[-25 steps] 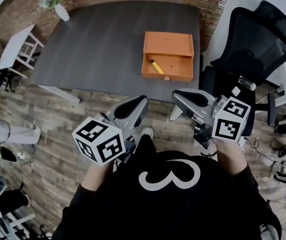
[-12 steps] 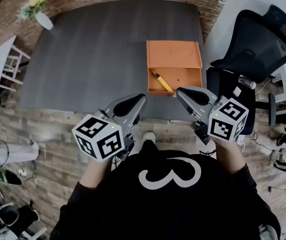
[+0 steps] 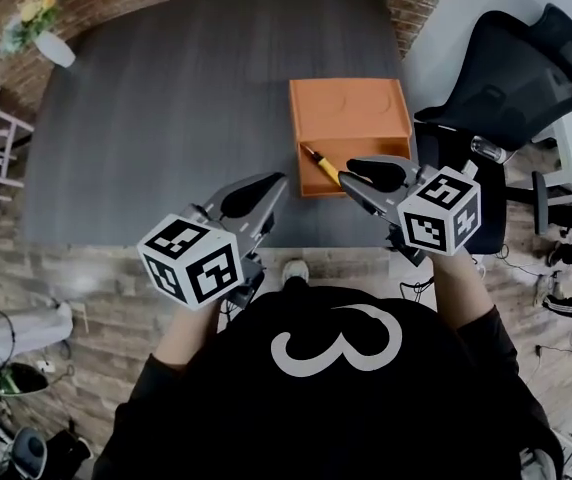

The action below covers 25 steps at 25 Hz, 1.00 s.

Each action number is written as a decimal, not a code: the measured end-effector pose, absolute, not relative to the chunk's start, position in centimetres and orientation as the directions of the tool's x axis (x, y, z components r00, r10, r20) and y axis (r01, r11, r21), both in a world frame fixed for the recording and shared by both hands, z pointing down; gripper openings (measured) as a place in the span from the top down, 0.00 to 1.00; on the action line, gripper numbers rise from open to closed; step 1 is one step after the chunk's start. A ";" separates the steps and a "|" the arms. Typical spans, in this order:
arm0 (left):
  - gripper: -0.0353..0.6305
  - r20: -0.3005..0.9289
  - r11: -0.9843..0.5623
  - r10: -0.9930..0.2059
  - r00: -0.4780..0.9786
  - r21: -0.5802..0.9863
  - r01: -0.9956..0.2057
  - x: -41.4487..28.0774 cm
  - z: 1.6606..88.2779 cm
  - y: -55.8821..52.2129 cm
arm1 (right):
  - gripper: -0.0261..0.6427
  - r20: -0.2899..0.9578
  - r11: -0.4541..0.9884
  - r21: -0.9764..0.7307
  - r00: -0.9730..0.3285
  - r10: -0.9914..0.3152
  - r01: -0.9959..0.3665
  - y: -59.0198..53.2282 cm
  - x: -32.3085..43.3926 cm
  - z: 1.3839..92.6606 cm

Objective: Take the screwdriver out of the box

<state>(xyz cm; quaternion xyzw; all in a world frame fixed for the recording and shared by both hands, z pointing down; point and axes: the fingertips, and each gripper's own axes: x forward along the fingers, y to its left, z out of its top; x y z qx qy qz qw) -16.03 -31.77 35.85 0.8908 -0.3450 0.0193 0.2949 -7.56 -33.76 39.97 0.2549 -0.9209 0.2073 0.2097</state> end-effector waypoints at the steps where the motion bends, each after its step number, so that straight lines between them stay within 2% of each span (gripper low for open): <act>1: 0.93 0.239 -0.586 -0.602 0.762 0.516 -0.625 -16.2 36.1 -32.2 | 0.81 0.525 0.791 -0.247 -0.764 -0.376 -0.559 -34.0 -7.6 40.7; 4: 0.93 0.253 -0.579 -0.593 0.765 0.526 -0.623 -16.4 37.1 -33.3 | 0.74 0.618 0.803 -0.187 -0.703 -0.352 -0.566 -34.6 -7.5 43.3; 12: 0.93 0.283 -0.558 -0.581 0.763 0.544 -0.627 -17.8 39.0 -35.3 | 0.73 0.783 0.822 -0.114 -0.559 -0.271 -0.557 -36.1 -7.5 49.4; 25: 0.93 0.308 -0.517 -0.591 0.745 0.564 -0.644 -20.0 41.2 -36.3 | 0.74 0.902 0.825 -0.040 -0.376 -0.213 -0.564 -38.4 -7.5 55.6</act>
